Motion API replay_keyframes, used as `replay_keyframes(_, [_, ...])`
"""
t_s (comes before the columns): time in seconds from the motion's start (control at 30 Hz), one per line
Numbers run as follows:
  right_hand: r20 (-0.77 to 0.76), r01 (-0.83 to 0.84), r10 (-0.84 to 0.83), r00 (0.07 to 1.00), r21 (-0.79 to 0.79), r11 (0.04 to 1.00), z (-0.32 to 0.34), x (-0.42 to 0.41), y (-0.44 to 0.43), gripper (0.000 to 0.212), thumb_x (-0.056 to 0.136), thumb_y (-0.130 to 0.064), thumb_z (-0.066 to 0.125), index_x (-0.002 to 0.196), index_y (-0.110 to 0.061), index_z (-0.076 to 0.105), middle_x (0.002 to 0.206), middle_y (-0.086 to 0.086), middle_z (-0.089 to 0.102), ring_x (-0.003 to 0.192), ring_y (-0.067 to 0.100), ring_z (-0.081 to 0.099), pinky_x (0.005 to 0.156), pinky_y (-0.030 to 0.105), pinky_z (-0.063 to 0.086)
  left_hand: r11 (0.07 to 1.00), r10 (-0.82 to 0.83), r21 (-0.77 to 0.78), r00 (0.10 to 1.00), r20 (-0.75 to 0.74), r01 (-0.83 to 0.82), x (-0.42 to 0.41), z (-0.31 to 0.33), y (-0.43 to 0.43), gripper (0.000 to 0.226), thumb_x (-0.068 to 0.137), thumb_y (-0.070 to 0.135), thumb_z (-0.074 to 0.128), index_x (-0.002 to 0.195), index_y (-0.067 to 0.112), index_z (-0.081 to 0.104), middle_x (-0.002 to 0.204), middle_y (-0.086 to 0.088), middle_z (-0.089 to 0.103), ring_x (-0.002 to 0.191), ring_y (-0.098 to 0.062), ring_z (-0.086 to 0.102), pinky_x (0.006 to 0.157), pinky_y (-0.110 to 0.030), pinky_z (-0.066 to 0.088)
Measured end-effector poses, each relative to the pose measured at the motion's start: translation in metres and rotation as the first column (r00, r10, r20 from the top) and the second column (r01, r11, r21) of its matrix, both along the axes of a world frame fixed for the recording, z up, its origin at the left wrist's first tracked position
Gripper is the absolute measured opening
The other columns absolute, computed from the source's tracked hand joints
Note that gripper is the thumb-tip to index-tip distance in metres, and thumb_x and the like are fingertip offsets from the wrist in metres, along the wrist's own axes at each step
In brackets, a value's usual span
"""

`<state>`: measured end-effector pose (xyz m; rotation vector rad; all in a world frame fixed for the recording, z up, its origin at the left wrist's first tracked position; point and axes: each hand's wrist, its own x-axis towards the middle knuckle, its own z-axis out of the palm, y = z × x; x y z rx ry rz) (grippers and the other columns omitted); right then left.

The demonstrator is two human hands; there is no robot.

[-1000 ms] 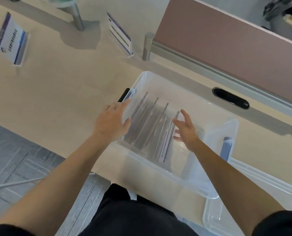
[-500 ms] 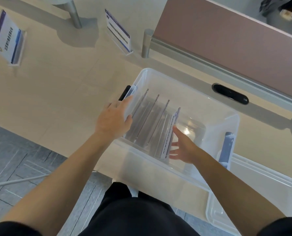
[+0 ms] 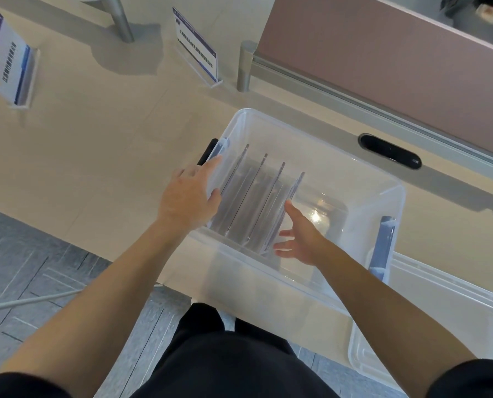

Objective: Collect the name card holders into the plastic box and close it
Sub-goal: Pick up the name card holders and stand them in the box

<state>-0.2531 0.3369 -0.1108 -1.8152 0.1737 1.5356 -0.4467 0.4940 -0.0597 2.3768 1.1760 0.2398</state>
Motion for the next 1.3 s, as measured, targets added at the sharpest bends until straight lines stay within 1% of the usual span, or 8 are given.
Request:
replay_keyframes(0.1, [-0.003,0.003,-0.003,1.0,-0.002,1.0,0.0007,-0.0006,0.0007,0.076,0.087,-0.072,0.048,0.149,-0.035,0.025,0.154,0.018,0.032,0.13,0.05,0.045,0.107,0.06,0.041,1.0,0.007,-0.004,1.0,-0.003,-0.007,0.0001,-0.0009,-0.0002,0.062,0.089,0.026,0.054,0.146,0.035,0.031,0.092,0.008,0.045,0.096,-0.028,0.046,0.082,-0.04,0.047])
replay_keyframes(0.23, [0.0,-0.005,0.005,1.0,-0.003,1.0,0.0014,-0.0012,0.0016,0.076,0.087,-0.072,0.048,0.149,-0.035,0.024,0.154,0.018,0.032,0.13,0.051,0.045,0.107,0.06,0.041,1.0,0.02,-0.008,1.0,0.004,-0.02,-0.0002,-0.0016,0.0,0.062,0.088,0.026,0.054,0.146,0.035,0.031,0.096,0.003,0.052,0.098,-0.028,0.046,0.081,-0.04,0.048])
replay_keyframes(0.33, [0.006,-0.007,0.007,1.0,-0.003,1.0,0.0021,-0.0014,0.0026,0.075,0.088,-0.071,0.048,0.149,-0.035,0.025,0.153,0.019,0.033,0.13,0.051,0.045,0.107,0.06,0.041,1.0,0.023,-0.014,1.0,0.002,-0.023,-0.0005,-0.0018,0.0005,0.062,0.088,0.026,0.054,0.146,0.037,0.031,0.095,0.004,0.05,0.099,-0.027,0.046,0.078,-0.04,0.049])
replay_keyframes(0.53, [0.007,0.023,-0.023,1.0,0.006,1.0,0.0027,-0.0014,0.0029,0.073,0.09,-0.068,0.048,0.15,-0.034,0.025,0.152,0.021,0.033,0.13,0.053,0.043,0.107,0.059,0.041,1.0,0.015,-0.005,1.0,-0.01,-0.015,0.0004,-0.0016,0.0001,0.062,0.089,0.026,0.053,0.146,0.036,0.03,0.092,0.009,0.044,0.098,-0.025,0.044,0.079,-0.038,0.047])
replay_keyframes(0.83, [0.02,0.023,-0.023,1.0,0.001,1.0,0.0022,-0.0016,0.0047,0.07,0.092,-0.066,0.045,0.151,-0.032,0.026,0.151,0.023,0.034,0.129,0.054,0.043,0.108,0.058,0.04,1.0,0.022,-0.012,0.999,-0.031,-0.022,0.0004,-0.003,0.0007,0.063,0.088,0.026,0.052,0.146,0.036,0.028,0.097,0.001,0.055,0.1,-0.027,0.045,0.081,-0.041,0.048])
replay_keyframes(0.97, [0.03,0.023,-0.024,0.999,0.006,1.0,0.0025,0.0,0.0043,0.069,0.092,-0.066,0.046,0.15,-0.033,0.027,0.149,0.023,0.036,0.128,0.054,0.045,0.108,0.058,0.041,1.0,0.022,-0.013,0.999,-0.04,-0.023,0.0014,-0.0013,-0.001,0.064,0.089,0.025,0.052,0.146,0.037,0.028,0.094,0.004,0.053,0.1,-0.026,0.045,0.081,-0.039,0.047])
replay_keyframes(1.17, [0.023,0.0,0.0,1.0,0.014,1.0,0.0038,0.0019,0.0043,0.07,0.092,-0.067,0.043,0.15,-0.032,0.026,0.153,0.021,0.033,0.13,0.051,0.044,0.105,0.058,0.042,0.999,0.039,-0.029,0.997,-0.069,-0.041,0.0012,0.0004,-0.0022,0.064,0.089,0.026,0.051,0.146,0.04,0.025,0.089,0.006,0.049,0.103,-0.027,0.044,0.077,-0.044,0.051])
replay_keyframes(1.3, [0.02,-0.015,0.015,1.0,0.017,1.0,0.0051,0.0004,0.0043,0.069,0.093,-0.068,0.042,0.15,-0.033,0.024,0.155,0.019,0.031,0.132,0.05,0.042,0.104,0.058,0.043,0.999,0.037,-0.018,0.997,-0.075,-0.039,0.0026,0.0004,-0.0027,0.064,0.089,0.027,0.05,0.146,0.041,0.024,0.088,0.006,0.047,0.1,-0.026,0.045,0.076,-0.041,0.051])
